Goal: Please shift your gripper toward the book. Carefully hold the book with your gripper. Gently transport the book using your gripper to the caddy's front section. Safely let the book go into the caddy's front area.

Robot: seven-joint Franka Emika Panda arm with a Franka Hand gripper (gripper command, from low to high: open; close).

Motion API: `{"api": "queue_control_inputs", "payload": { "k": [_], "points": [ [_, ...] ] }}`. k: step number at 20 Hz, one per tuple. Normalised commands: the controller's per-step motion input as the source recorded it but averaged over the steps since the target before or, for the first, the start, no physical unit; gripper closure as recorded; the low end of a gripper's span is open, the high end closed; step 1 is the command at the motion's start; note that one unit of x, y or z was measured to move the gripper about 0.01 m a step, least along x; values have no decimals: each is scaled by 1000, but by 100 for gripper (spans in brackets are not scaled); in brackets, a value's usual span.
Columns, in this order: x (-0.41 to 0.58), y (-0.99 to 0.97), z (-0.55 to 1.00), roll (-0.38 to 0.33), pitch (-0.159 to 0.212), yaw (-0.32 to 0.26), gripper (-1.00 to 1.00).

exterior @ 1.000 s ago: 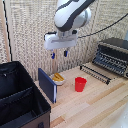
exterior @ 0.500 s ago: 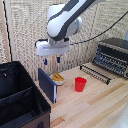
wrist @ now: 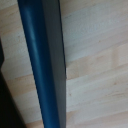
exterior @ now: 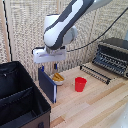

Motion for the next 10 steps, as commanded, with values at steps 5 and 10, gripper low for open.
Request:
{"api": "queue_control_inputs", "payload": {
  "k": [5, 10],
  "points": [
    [354, 162, -236, -51, 66, 74, -100],
    [371, 15, -92, -45, 64, 131, -100]
  ]
}}
